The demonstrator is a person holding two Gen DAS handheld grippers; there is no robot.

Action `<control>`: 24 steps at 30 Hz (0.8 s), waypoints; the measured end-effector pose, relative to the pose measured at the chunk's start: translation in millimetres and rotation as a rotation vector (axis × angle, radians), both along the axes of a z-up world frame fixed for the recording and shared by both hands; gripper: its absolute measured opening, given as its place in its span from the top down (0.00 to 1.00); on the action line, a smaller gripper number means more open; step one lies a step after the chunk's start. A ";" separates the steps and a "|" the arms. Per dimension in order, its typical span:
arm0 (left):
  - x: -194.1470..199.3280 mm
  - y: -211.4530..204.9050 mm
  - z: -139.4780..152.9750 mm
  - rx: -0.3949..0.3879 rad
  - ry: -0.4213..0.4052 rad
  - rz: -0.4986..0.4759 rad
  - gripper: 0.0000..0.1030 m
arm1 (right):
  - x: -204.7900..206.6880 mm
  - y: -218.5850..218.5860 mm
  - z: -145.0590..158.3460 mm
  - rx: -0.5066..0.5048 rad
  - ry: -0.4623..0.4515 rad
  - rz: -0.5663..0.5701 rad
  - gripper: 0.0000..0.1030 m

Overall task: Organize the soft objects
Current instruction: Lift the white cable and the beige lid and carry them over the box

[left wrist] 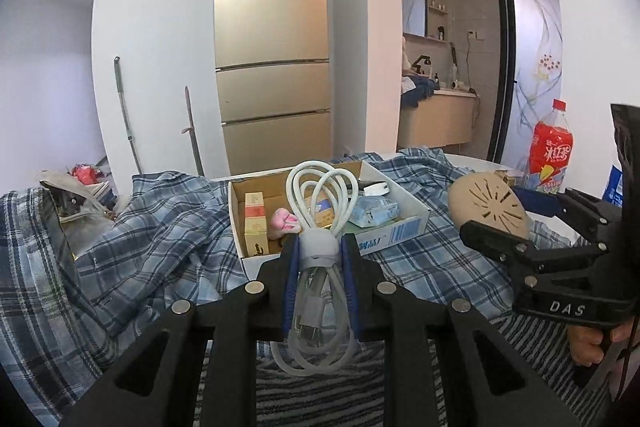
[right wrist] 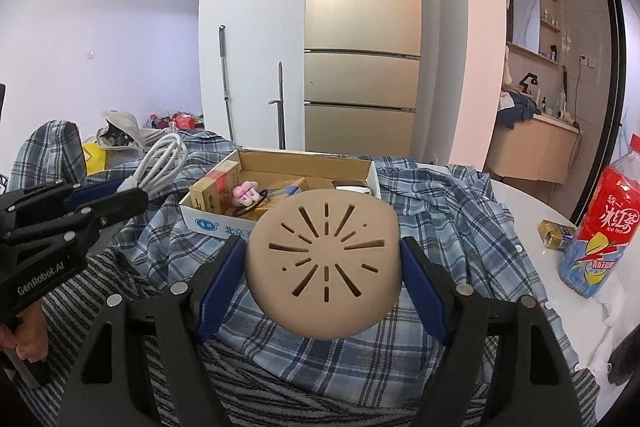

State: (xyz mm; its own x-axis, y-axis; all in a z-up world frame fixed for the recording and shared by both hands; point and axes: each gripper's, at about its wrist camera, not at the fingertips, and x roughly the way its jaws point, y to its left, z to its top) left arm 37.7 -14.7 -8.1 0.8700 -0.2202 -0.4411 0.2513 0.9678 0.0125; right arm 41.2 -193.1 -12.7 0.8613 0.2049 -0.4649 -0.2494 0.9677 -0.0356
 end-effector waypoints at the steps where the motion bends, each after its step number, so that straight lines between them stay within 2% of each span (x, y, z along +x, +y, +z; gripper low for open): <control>1: 0.2 0.3 0.8 0.001 0.002 0.001 0.78 | -0.7 -0.4 0.4 0.001 -0.002 0.004 0.26; 11: 2.3 -3.6 23.2 0.022 0.010 0.024 0.78 | 5.8 -7.2 22.4 0.006 -0.002 -0.021 0.26; 17: 6.0 -6.9 60.0 0.025 -0.046 0.042 0.78 | 21.9 -7.8 55.8 0.009 -0.043 -0.058 0.26; 24: 34.1 -5.7 103.8 -0.005 -0.055 0.080 0.78 | 54.2 -8.1 103.2 0.029 -0.110 -0.105 0.26</control>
State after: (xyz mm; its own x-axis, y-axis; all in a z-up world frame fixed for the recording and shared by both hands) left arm 71.7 -20.4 95.7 0.9076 -0.1507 -0.3918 0.1720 0.9849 0.0196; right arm 95.3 -201.2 90.5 0.9241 0.1231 -0.3618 -0.1433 0.9893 -0.0293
